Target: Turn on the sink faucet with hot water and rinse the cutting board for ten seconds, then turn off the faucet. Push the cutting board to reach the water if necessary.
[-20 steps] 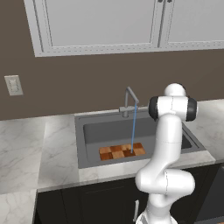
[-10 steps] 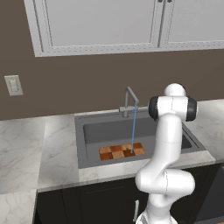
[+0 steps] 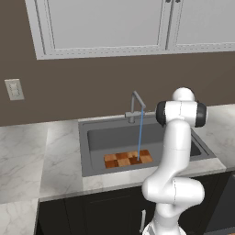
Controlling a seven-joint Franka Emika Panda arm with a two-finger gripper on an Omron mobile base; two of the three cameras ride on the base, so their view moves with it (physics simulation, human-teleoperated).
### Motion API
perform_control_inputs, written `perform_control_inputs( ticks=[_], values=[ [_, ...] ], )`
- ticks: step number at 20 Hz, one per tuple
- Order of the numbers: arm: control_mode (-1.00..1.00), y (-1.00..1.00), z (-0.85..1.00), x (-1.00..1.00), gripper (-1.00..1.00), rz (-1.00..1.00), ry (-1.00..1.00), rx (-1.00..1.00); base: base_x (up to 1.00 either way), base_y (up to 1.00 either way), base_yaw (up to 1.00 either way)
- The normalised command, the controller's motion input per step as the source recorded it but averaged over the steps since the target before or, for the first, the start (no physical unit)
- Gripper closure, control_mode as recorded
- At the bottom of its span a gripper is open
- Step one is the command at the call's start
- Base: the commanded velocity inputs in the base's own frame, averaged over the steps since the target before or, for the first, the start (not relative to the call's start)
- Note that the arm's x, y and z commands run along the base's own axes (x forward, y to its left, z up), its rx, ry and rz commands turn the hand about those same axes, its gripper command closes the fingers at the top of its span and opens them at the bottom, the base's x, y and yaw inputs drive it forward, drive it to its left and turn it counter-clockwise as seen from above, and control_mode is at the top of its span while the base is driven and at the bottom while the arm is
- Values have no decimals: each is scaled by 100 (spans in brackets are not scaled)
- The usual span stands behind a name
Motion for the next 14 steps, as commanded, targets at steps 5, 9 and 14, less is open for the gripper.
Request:
perform_control_inputs(
  ticks=[5, 9, 14],
  values=[
    [-100, 10, -5, 7, 100, 0, 7, 0, 0, 0, 0],
    [-100, 7, -11, 10, 100, 0, 5, 0, 0, 0, 0],
    [-100, 3, -1, 11, 100, 0, 0, 0, 0, 0, 0]
  ],
)
